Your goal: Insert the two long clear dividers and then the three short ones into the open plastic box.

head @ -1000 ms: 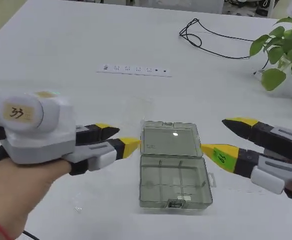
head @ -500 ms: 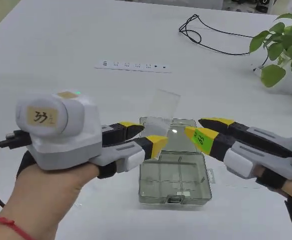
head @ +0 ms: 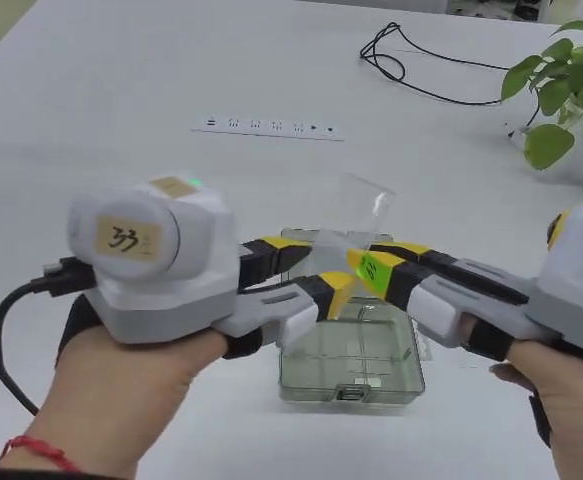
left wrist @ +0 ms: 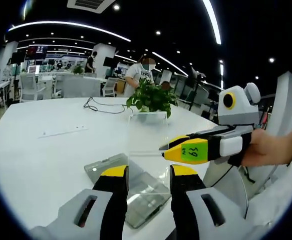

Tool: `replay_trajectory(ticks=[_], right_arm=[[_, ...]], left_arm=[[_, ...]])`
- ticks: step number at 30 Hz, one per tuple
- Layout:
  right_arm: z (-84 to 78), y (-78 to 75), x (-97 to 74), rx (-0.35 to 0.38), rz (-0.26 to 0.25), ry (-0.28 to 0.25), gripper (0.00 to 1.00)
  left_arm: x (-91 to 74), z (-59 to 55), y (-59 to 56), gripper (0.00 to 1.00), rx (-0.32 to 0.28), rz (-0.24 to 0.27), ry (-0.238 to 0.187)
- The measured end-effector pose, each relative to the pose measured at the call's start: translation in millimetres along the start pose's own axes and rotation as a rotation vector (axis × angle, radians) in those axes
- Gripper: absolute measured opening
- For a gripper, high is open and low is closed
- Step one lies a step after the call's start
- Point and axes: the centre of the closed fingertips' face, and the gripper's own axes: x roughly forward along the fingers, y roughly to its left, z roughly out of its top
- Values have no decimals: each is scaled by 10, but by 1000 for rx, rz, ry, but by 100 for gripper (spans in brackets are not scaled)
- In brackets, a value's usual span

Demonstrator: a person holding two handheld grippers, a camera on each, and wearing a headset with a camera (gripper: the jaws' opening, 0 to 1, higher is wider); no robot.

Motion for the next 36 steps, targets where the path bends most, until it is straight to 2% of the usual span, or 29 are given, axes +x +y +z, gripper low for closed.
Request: replay_trajectory(ticks=[4,10,15,25,29,32,36], right_arm=[[10,10,13,26,-5,-8,12],[25,25,27,64,-27,-18,7],[63,44,19,66,-44,-30,6],[72,55,27,70,-34,-17,6],[94,35,17,72,-30,-9,6],[119,-9,-5,71,-36,1,6],[115,-109,-32,85,-49,28,6]], left_arm=[[10,3,-11,31,23,-2,7],[23,5,-11,31,17,-3,10],[34,15,-29,32,-3,-12,0],[24,-15,-64,37,12,-37,13],[-7,-64,-66,38,34,-57,22],[-48,-97,-57,42,63,-73,12],[-88,-172,-17,48,100,-81,30]])
